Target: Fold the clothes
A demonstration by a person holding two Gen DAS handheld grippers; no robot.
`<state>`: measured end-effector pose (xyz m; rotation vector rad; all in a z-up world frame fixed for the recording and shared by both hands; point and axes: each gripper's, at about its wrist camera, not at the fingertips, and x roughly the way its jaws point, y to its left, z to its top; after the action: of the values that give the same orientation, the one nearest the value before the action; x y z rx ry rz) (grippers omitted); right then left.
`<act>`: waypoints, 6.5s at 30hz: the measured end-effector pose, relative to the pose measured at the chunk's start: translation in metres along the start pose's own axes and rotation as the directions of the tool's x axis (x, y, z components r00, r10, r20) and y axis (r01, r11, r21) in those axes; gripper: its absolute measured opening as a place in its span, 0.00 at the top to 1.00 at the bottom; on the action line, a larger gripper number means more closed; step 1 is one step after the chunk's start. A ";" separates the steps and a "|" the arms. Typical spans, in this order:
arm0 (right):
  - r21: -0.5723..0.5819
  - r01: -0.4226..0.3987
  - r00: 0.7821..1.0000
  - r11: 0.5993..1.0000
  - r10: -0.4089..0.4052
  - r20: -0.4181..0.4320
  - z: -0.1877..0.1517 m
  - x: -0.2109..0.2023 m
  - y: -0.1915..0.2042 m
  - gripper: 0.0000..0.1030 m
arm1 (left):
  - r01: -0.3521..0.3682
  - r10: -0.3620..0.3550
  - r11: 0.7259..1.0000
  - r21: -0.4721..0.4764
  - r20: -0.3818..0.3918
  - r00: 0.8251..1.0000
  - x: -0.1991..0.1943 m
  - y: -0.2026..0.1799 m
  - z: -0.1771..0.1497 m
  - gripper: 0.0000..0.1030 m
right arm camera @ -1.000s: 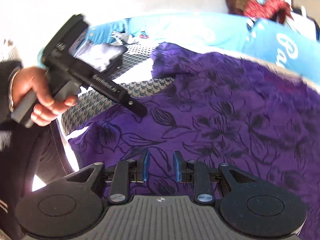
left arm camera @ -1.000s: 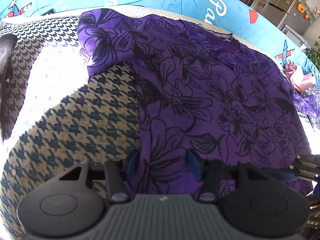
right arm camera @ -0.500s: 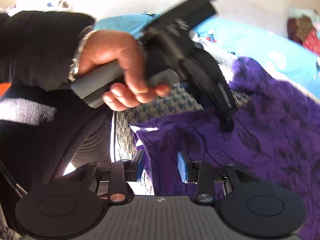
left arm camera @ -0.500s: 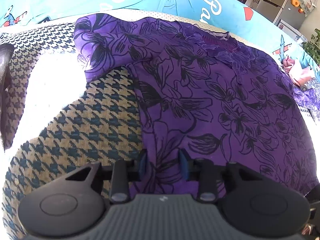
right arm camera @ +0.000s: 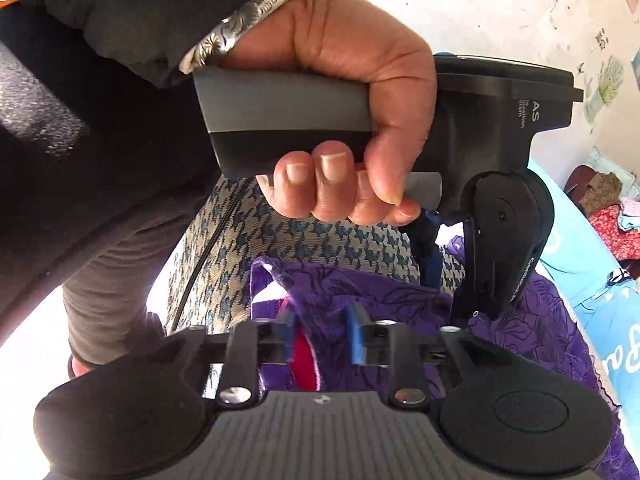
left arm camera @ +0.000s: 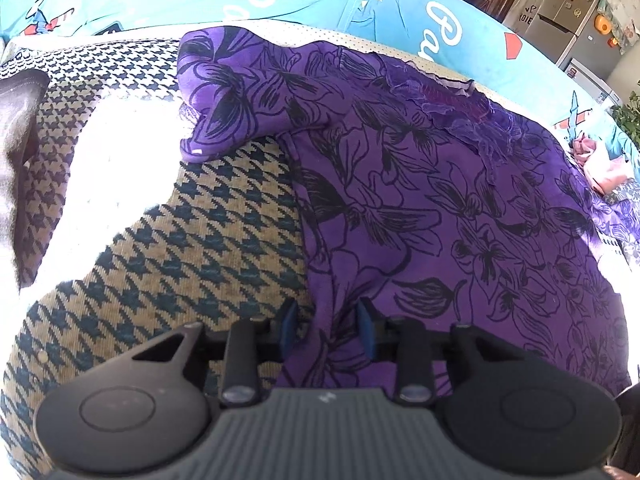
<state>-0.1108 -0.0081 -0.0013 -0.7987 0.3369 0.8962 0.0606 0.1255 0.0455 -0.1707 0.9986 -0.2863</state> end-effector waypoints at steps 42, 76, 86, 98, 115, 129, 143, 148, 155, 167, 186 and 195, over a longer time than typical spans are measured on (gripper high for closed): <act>0.354 -0.022 0.991 0.935 0.067 -0.117 -0.057 -0.037 -0.103 0.79 | -0.115 0.123 0.987 -0.115 0.065 0.990 0.033 -0.024 0.047 0.52; 0.737 0.669 0.721 0.092 -0.319 -0.615 -0.250 -0.128 -0.335 0.63 | -0.406 0.405 0.913 -0.024 0.159 0.901 0.081 -0.041 0.065 0.73; 0.777 0.626 0.741 -0.062 -0.262 -0.618 -0.279 -0.121 -0.354 0.62 | -0.220 0.238 0.969 -0.114 0.184 0.954 0.082 -0.031 0.072 0.60; 0.762 0.643 0.714 -0.082 -0.297 -0.634 -0.278 -0.112 -0.359 0.79 | -0.252 0.267 0.963 -0.099 0.201 0.943 0.092 -0.033 0.079 0.76; 0.751 0.657 0.698 -0.066 -0.322 -0.639 -0.273 -0.114 -0.362 0.83 | -0.416 0.451 0.892 -0.178 0.273 0.850 0.083 -0.021 0.089 0.81; 0.779 0.622 0.741 -0.071 -0.268 -0.616 -0.282 -0.120 -0.362 0.70 | -0.496 0.528 0.847 -0.190 0.198 0.826 0.090 -0.025 0.084 0.44; 0.784 0.589 0.710 -0.195 -0.339 -0.618 -0.282 -0.166 -0.363 0.68 | -0.473 0.504 0.864 -0.174 0.274 0.819 0.054 -0.067 0.079 0.25; 0.727 0.633 0.628 -0.267 -0.372 -0.683 -0.295 -0.190 -0.370 0.68 | -0.464 0.484 0.875 -0.139 0.272 0.831 0.058 -0.079 0.077 0.24; 0.605 0.707 0.451 -0.367 -0.425 -0.785 -0.323 -0.230 -0.384 0.65 | -0.449 0.463 0.886 -0.113 0.255 0.849 0.065 -0.087 0.074 0.24; 0.526 0.795 0.397 -0.302 -0.396 -0.828 -0.348 -0.218 -0.393 0.65 | -0.448 0.454 0.890 -0.078 0.229 0.861 0.074 -0.093 0.073 0.24; 0.704 0.699 0.491 -0.127 -0.630 -0.601 -0.270 -0.233 -0.389 0.97 | -0.432 0.432 0.900 -0.046 0.212 0.877 0.078 -0.098 0.069 0.24; 0.592 0.750 0.426 -0.295 -0.469 -0.774 -0.345 -0.260 -0.383 0.81 | -0.424 0.423 0.905 -0.040 0.199 0.884 0.082 -0.100 0.069 0.24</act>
<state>0.0602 -0.5510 0.0972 0.3061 0.5088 -0.6611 0.1447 0.0057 0.0431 0.0264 0.8059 0.1303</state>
